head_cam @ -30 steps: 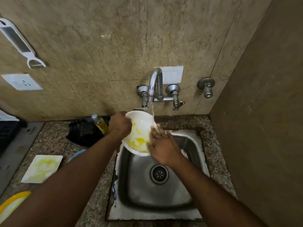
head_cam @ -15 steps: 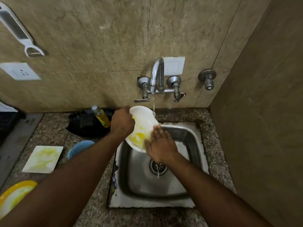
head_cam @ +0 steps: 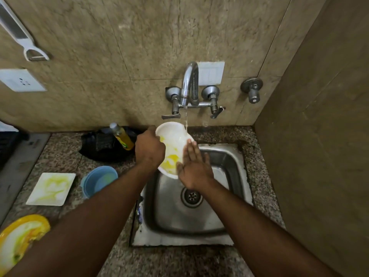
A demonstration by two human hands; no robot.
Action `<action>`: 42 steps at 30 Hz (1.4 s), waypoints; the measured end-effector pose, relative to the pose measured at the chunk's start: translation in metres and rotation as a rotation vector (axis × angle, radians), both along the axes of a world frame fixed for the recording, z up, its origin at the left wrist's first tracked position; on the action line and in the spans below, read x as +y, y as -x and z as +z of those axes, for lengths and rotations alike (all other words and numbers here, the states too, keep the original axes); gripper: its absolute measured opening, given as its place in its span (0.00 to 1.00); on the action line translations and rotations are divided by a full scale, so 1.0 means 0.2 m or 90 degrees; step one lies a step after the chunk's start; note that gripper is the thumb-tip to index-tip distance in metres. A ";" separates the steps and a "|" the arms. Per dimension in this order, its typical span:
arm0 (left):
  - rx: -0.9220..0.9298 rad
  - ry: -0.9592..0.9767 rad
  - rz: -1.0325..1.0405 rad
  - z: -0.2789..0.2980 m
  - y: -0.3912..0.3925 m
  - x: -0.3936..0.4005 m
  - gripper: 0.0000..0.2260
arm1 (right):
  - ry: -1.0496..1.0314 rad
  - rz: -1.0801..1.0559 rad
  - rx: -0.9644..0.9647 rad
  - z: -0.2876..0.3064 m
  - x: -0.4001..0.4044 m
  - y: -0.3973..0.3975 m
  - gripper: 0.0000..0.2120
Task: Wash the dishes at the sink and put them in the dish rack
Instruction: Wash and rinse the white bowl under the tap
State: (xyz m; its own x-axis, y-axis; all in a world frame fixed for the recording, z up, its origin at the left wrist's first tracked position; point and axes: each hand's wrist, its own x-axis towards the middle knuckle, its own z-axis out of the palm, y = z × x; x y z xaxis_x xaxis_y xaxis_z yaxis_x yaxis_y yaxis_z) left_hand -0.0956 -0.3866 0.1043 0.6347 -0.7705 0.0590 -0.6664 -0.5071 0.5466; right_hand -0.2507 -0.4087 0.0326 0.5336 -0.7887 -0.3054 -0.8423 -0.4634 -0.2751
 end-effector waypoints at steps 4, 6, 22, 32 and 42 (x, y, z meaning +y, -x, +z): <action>-0.055 0.015 -0.027 0.06 0.04 -0.05 0.04 | 0.032 -0.041 -0.076 -0.02 -0.02 -0.04 0.36; -0.061 0.029 -0.013 0.06 0.04 -0.05 0.04 | -0.020 -0.053 -0.110 -0.02 0.03 -0.06 0.36; 0.069 0.087 0.135 -0.04 0.12 0.04 0.05 | -0.057 -0.511 -0.487 0.02 -0.25 -0.07 0.10; 0.075 0.028 0.073 0.03 0.01 0.05 0.13 | -0.347 -0.418 -0.565 0.05 -0.36 -0.15 0.24; 0.154 0.078 0.130 -0.04 0.02 0.06 0.11 | -0.343 -0.453 -0.526 0.10 -0.39 -0.11 0.21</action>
